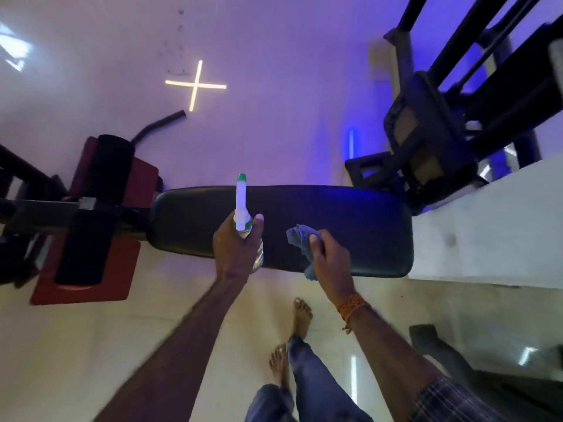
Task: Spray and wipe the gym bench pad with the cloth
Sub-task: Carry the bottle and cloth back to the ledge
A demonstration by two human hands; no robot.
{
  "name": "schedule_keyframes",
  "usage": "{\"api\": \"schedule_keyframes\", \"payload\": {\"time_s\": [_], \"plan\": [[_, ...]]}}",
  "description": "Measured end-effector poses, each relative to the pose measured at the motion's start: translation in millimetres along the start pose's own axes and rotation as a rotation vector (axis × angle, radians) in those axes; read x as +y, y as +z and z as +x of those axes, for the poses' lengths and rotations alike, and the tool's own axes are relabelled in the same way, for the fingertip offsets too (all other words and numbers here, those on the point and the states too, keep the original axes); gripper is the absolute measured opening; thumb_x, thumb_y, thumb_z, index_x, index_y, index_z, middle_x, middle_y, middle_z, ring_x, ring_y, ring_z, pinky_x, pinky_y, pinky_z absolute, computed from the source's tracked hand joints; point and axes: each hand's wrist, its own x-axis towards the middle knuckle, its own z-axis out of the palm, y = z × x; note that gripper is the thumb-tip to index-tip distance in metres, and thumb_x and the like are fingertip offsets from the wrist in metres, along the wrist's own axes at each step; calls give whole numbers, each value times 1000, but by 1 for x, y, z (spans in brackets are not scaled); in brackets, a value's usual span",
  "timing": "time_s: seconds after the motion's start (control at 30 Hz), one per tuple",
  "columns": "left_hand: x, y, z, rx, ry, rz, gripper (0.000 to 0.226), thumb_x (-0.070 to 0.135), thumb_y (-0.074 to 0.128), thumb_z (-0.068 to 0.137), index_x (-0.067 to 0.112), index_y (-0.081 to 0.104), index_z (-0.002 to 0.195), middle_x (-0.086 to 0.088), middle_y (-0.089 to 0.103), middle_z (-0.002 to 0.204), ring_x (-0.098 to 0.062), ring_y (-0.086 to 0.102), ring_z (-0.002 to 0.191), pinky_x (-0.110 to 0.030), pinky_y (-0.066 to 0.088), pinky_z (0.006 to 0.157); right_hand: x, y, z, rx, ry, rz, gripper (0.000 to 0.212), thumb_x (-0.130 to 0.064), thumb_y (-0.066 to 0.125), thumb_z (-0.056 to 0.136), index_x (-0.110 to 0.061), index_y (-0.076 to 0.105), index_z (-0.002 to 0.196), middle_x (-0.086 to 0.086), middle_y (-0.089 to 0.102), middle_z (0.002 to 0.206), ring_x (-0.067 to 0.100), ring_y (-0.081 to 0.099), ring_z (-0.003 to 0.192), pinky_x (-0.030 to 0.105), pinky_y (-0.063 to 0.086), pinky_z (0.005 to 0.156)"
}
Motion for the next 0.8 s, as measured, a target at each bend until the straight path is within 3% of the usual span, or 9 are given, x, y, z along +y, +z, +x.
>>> {"api": "schedule_keyframes", "payload": {"time_s": [0.1, 0.17, 0.23, 0.37, 0.47, 0.6, 0.7, 0.8], "plan": [[39, -21, -30, -27, 71, -15, 28, 44, 70, 87, 25, 51, 77, 14, 56, 62, -2, 53, 59, -23, 41, 60, -25, -38, -36, 49, -58, 13, 28, -32, 48, 107, -15, 54, 86, 2, 62, 73, 19, 58, 66, 37, 42, 60], [62, -31, -51, -45, 120, -35, 32, 45, 70, 86, 21, 50, 92, 13, 56, 67, -6, 56, 61, -32, 46, 64, -36, -65, -65, 106, -81, 34, 30, -37, 46, 106, -15, 53, 87, 0, 62, 74, 19, 58, 68, 40, 45, 64], [84, -41, -76, -63, 165, -48, 35, 46, 70, 86, 26, 48, 102, 14, 61, 73, -16, 64, 68, -33, 49, 66, -44, -93, -96, 161, -91, 76, 31, -37, 45, 107, -15, 54, 87, 2, 63, 75, 21, 59, 70, 44, 49, 65], [122, -55, -127, -94, 268, -116, 35, 39, 70, 88, 24, 54, 116, 34, 64, 83, 8, 63, 74, -3, 42, 64, -52, -146, -157, 272, -114, 188, 31, -44, 43, 106, -21, 58, 90, -1, 62, 74, 9, 55, 63, 42, 48, 60], [137, -53, -165, -149, 253, -172, 30, 36, 72, 90, 14, 63, 108, 29, 68, 73, 5, 67, 69, -1, 42, 62, -49, -184, -196, 352, -117, 230, 32, -47, 42, 104, -23, 58, 91, 4, 63, 77, 7, 52, 63, 37, 47, 60], [166, -41, -212, -203, 225, -228, 20, 33, 74, 90, 17, 63, 95, 10, 72, 69, -3, 70, 65, -4, 45, 62, -38, -235, -230, 445, -105, 280, 31, -40, 43, 110, -20, 60, 94, 6, 65, 80, 12, 56, 67, 36, 47, 62], [191, -24, -245, -236, 219, -290, 22, 29, 75, 92, 10, 66, 91, 2, 72, 67, -10, 70, 63, -20, 53, 66, -28, -272, -243, 479, -106, 361, 28, -36, 42, 111, -21, 62, 96, 6, 67, 84, 26, 62, 77, 38, 51, 66], [220, 7, -280, -283, 218, -349, 20, 19, 74, 94, 3, 62, 90, 3, 68, 61, -8, 62, 47, -17, 51, 51, -12, -313, -248, 505, -159, 430, 28, -32, 42, 111, -17, 63, 100, 7, 66, 88, 27, 62, 81, 41, 51, 70]]}}
